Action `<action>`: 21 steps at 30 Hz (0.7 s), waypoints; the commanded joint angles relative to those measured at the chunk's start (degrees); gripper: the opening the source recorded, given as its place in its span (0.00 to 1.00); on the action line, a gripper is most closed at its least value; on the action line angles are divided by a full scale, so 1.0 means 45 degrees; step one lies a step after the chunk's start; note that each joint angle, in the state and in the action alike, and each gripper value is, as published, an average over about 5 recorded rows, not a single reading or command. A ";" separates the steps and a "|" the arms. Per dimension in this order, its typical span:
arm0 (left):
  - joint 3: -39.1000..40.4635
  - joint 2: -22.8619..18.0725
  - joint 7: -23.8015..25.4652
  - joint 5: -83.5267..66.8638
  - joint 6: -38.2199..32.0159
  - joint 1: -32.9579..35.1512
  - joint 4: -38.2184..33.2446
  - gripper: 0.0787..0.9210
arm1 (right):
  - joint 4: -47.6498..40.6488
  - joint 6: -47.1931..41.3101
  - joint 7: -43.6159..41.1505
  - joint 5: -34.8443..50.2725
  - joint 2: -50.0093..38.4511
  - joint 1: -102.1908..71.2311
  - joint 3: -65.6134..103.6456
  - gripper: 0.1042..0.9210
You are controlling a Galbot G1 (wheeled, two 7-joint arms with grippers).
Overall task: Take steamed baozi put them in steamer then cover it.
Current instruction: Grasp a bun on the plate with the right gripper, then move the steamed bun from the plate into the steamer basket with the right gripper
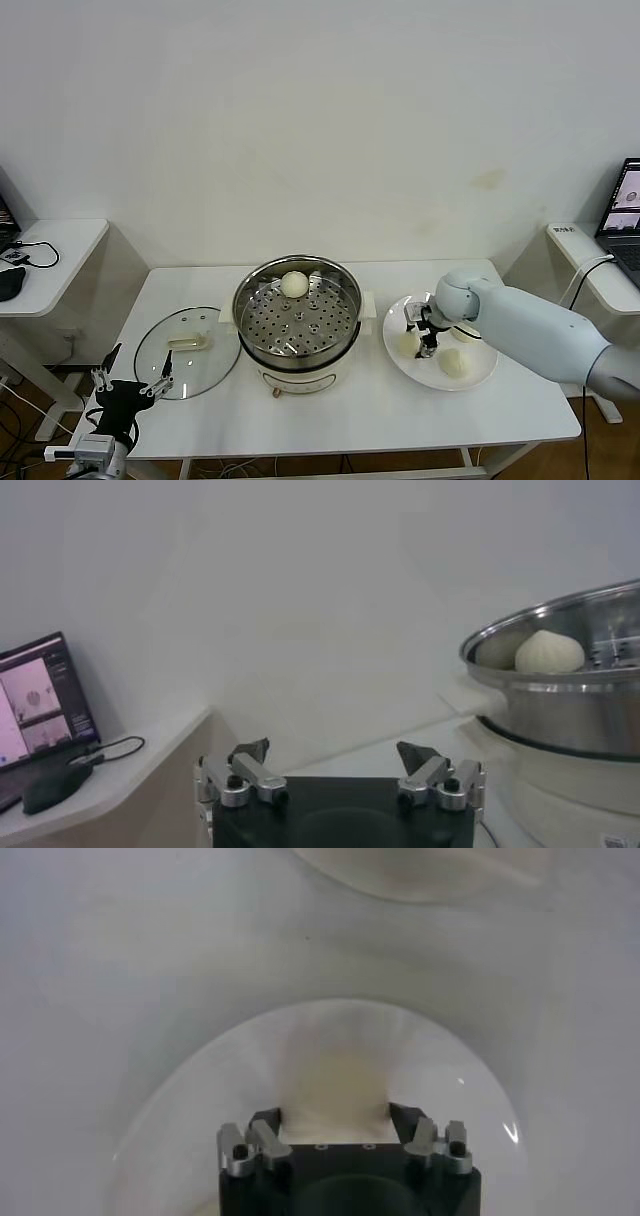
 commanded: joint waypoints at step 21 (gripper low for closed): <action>0.0145 0.0127 0.0015 -0.0021 0.0025 -0.0088 -0.0388 0.88 | 0.3424 -0.0761 -0.0459 0.3992 -0.2077 0.7884 -0.3616 0.59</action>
